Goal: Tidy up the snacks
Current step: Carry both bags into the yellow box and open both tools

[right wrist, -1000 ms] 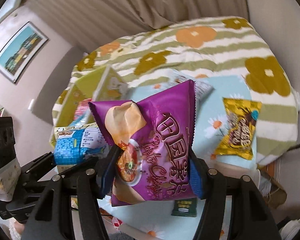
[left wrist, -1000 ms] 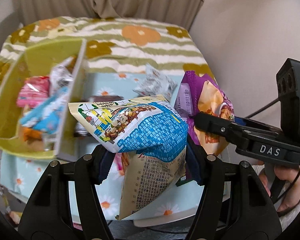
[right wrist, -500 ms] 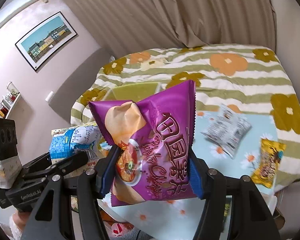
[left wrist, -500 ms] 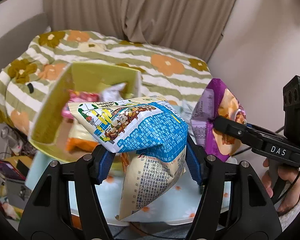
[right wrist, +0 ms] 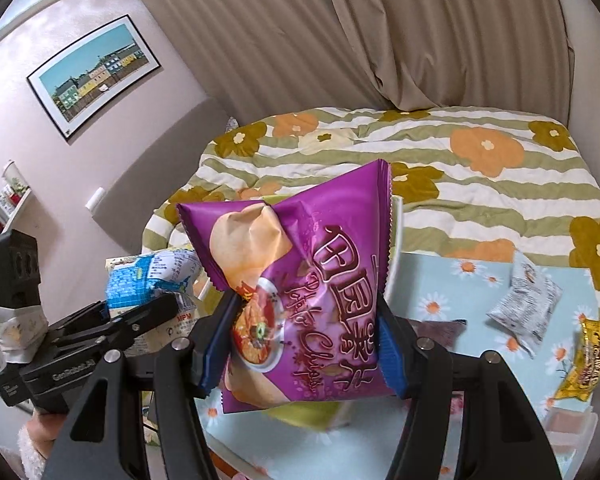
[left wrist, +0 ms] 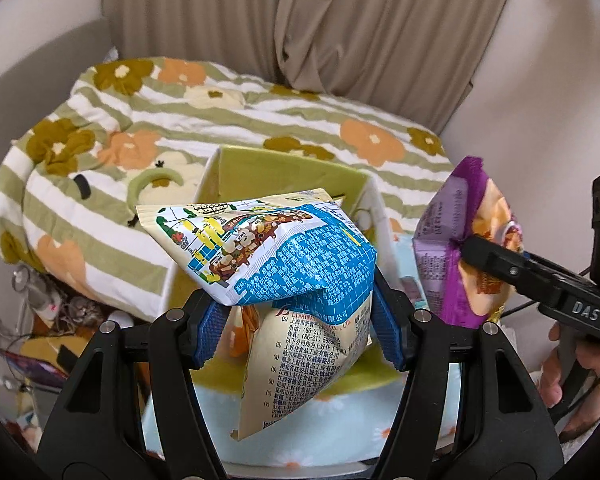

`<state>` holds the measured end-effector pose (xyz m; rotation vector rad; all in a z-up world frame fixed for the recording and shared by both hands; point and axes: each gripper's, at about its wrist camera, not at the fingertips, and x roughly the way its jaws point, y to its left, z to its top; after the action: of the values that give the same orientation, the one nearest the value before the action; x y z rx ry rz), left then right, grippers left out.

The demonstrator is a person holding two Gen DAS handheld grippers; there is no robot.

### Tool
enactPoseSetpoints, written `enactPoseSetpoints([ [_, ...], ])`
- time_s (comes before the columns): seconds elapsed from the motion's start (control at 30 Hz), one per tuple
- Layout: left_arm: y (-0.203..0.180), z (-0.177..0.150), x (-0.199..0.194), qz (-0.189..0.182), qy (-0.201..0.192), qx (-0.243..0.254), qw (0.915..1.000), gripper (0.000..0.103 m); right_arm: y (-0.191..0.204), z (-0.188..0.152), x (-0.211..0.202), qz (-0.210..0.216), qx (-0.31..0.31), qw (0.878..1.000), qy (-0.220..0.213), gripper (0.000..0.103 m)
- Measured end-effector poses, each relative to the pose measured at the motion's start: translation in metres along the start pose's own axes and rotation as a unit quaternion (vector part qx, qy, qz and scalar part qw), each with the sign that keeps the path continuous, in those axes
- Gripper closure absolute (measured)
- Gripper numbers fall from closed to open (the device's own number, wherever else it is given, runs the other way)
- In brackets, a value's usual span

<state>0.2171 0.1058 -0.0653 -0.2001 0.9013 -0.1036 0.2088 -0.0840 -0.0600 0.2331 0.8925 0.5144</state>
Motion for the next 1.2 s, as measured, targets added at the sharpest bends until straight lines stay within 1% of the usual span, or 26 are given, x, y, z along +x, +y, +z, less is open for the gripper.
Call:
enactPoseSetpoints([
  [0.17,0.033,0.011,0.051,-0.022,0.049,0.011,0.9985,0.043,0.011,0.006,0.033,-0.025,0.025,0.999,0.008,0.045],
  [0.23,0.042,0.012,0.069,-0.03,0.065,0.014,0.9973,0.04,0.015,0.007,0.045,-0.035,0.036,0.999,0.012,0.045],
  [0.3,0.049,0.012,0.08,-0.029,0.074,0.025,0.9965,0.027,0.018,0.007,0.054,-0.045,0.048,0.998,0.014,0.045],
  [0.33,0.052,0.011,0.086,-0.026,0.081,0.033,0.9959,0.01,0.018,0.007,0.058,-0.049,0.054,0.997,0.015,0.045],
  [0.37,0.052,0.009,0.088,-0.026,0.082,0.035,0.9957,0.001,0.019,0.007,0.062,-0.054,0.059,0.997,0.016,0.045],
  [0.5,0.062,0.001,0.094,-0.033,0.093,0.032,0.9946,0.001,0.02,0.006,0.072,-0.067,0.072,0.995,0.022,0.045],
  [0.7,0.068,-0.014,0.09,-0.037,0.098,0.025,0.9942,0.001,0.024,0.007,0.081,-0.08,0.065,0.994,0.031,0.045],
  [0.93,0.064,-0.022,0.07,-0.026,0.084,0.025,0.9958,0.001,0.029,0.013,0.085,-0.077,0.053,0.995,0.037,0.044],
  [1.0,0.061,-0.021,0.066,-0.015,0.08,0.028,0.9963,0.001,0.03,0.015,0.087,-0.077,0.046,0.995,0.041,0.044],
  [1.07,0.059,-0.021,0.065,-0.004,0.079,0.03,0.9964,0.001,0.028,0.018,0.093,-0.078,0.041,0.995,0.05,0.044],
  [1.2,0.056,-0.02,0.067,0.005,0.076,0.025,0.9968,0.001,0.023,0.025,0.112,-0.083,0.025,0.994,0.074,0.043],
])
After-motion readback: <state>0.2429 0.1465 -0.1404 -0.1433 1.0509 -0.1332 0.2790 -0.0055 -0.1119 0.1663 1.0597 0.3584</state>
